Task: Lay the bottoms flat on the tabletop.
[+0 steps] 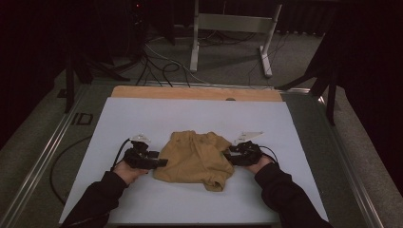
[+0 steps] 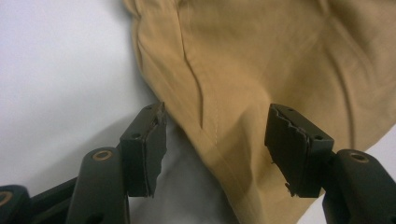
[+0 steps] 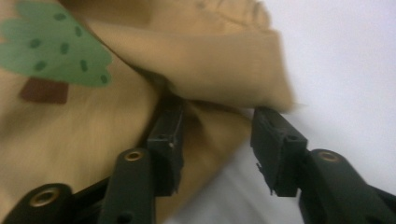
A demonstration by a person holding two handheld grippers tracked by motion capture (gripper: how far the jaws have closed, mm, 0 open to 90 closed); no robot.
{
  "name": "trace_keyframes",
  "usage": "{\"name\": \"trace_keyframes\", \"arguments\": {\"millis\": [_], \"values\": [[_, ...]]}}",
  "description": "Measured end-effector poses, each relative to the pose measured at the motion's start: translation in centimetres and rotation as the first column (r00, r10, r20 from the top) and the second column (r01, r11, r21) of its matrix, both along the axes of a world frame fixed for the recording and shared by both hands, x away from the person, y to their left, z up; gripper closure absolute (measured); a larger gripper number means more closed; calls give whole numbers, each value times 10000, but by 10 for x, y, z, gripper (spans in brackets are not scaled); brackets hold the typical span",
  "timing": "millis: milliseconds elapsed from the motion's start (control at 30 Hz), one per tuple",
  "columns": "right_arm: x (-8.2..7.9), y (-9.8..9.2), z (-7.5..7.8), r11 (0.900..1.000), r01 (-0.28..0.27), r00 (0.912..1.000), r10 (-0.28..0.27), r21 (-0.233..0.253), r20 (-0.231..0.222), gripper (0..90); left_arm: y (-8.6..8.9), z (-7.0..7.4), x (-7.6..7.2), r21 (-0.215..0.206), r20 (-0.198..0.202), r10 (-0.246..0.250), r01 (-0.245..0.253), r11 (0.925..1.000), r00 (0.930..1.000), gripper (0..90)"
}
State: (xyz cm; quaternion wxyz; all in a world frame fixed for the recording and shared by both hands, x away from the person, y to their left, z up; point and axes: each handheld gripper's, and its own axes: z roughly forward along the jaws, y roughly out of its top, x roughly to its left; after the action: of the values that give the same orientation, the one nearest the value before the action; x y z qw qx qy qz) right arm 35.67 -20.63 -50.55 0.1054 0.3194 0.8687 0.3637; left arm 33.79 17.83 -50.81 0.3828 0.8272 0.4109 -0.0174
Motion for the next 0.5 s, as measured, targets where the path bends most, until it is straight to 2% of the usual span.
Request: {"name": "trace_keyframes", "arguments": {"millis": [133, 200, 300, 333, 367, 467, 500], "values": [[6, 13, -2, 9996, -209, 9997, 212, 206, -148, 483, -4, -6, 1, 71, -119, -125, 126, 9999, 9999, 525], [9, 17, -4, 9989, -286, 9992, 295, 365, -255, 473, -5, -9, 1, -1, -152, -170, 170, 9999, 9997, 639], [11, 22, -11, 9987, -462, 9973, 472, 201, -564, 468, -8, -9, 1, 27, -66, -370, 370, 9993, 9993, 798], [12, 23, -13, 9985, -529, 9966, 538, 148, -625, 477, -9, -8, 0, 26, -10, -378, 378, 9993, 9993, 826], [10, 24, -14, 9985, -547, 9976, 548, 50, -431, 495, -9, -7, 0, 115, 125, -418, 416, 9991, 9990, 845], [5, 26, -12, 9965, -732, 9973, 728, -401, -123, 646, -8, -3, -1, 57, 261, -277, 276, 9996, 9993, 865], [3, 26, -11, 9956, -824, 9964, 815, -442, -215, 700, -7, -2, -1, 22, 275, -242, 241, 9997, 9993, 867]]}}
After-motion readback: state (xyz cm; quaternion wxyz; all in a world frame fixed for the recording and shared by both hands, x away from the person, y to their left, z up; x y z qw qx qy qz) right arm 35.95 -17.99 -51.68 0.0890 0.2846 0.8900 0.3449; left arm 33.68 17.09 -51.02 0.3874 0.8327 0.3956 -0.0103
